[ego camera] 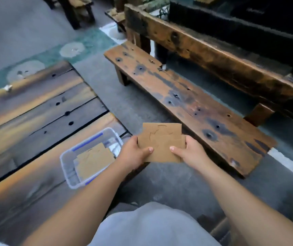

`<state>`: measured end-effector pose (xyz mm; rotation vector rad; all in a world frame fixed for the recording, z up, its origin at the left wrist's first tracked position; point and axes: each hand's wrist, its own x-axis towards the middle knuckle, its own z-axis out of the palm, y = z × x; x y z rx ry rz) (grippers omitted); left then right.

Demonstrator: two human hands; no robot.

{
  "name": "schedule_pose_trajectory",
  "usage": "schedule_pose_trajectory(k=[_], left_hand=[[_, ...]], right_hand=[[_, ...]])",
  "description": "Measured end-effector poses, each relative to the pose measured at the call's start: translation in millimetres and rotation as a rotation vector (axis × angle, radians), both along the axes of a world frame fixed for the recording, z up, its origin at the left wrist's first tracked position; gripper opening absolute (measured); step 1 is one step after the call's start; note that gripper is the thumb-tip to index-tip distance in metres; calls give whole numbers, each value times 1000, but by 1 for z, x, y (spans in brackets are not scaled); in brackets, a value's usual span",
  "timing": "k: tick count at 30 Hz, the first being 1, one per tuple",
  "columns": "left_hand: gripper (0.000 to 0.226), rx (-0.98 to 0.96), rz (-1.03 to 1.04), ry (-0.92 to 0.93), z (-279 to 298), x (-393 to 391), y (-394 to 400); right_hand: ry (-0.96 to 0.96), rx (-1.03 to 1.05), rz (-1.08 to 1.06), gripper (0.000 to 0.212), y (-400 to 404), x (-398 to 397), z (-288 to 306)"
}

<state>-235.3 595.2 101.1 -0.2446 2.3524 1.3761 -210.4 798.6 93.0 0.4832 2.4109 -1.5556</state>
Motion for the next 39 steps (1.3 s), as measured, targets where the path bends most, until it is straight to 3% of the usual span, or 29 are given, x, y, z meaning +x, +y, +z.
schedule_pose_trajectory(k=[9, 18, 23, 30, 39], left_hand=[[36, -19, 305, 31, -11, 17, -123], [28, 9, 459, -47, -37, 27, -205], [35, 17, 530, -84, -52, 29, -226], [61, -83, 500, -60, -72, 19, -226], [47, -232, 437, -167, -93, 6, -229]], right_hand=[[5, 63, 335, 34, -127, -49, -5], [-48, 64, 444, 31, -222, -64, -35], [-43, 65, 494, 55, -250, -68, -47], [-101, 142, 549, 55, -262, -80, -66], [-157, 284, 643, 56, -270, -89, -91]])
